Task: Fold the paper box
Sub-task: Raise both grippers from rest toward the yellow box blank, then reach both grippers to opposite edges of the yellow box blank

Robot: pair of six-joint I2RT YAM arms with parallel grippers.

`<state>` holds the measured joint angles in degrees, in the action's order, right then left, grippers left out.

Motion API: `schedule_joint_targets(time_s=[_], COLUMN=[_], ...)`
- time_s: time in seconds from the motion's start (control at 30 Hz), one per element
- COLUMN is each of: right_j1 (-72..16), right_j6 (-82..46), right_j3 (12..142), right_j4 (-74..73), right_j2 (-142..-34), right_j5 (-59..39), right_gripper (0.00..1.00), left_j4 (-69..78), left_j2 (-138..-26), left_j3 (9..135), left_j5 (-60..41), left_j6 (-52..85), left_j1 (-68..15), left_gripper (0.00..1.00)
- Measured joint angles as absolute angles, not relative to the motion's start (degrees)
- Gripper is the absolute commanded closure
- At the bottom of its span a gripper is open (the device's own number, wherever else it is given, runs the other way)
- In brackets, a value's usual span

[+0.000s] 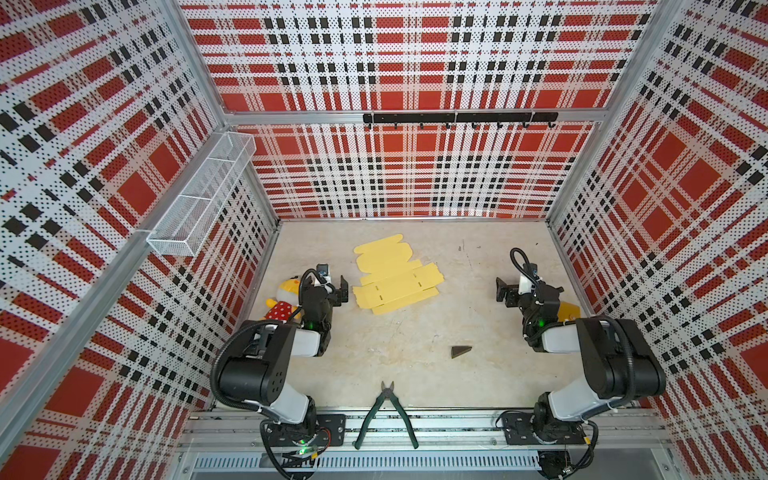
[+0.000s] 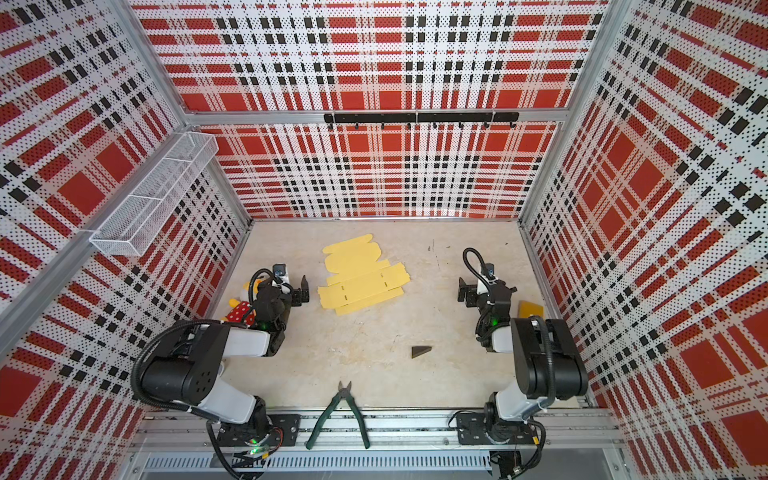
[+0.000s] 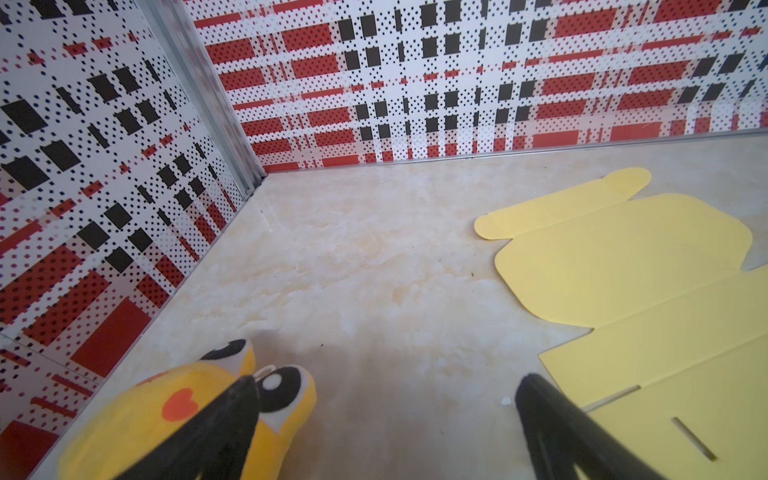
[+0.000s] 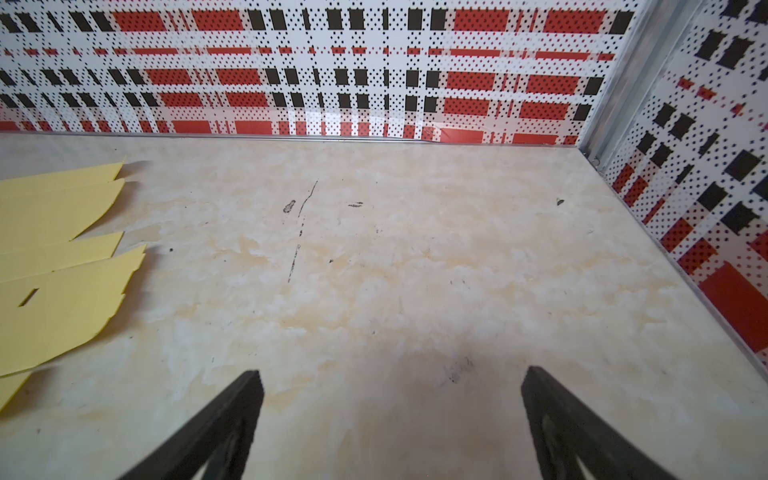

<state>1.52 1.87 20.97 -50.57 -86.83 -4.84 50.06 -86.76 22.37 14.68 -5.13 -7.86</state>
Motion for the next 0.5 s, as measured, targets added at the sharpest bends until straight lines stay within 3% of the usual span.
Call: schedule_joint_targets(time_s=[0.23,0.5], right_j1=[1.2,-1.7], right_j6=[-1.5,-12.7], right_j3=[28.0,50.7], right_j4=[-34.7,-9.6], right_j2=[-75.2,-77.5], right_j5=[-4.7,-7.9], right_gripper=[0.00,0.00], left_j4=[30.3,-3.9], left_j2=[-80.1,-79.7], left_j3=[37.8,62.4], left_j5=[15.9,19.1], left_j6=[-9.6,-6.7], left_j1=[-11.0,-15.0], left_gripper=[0.00,0.00])
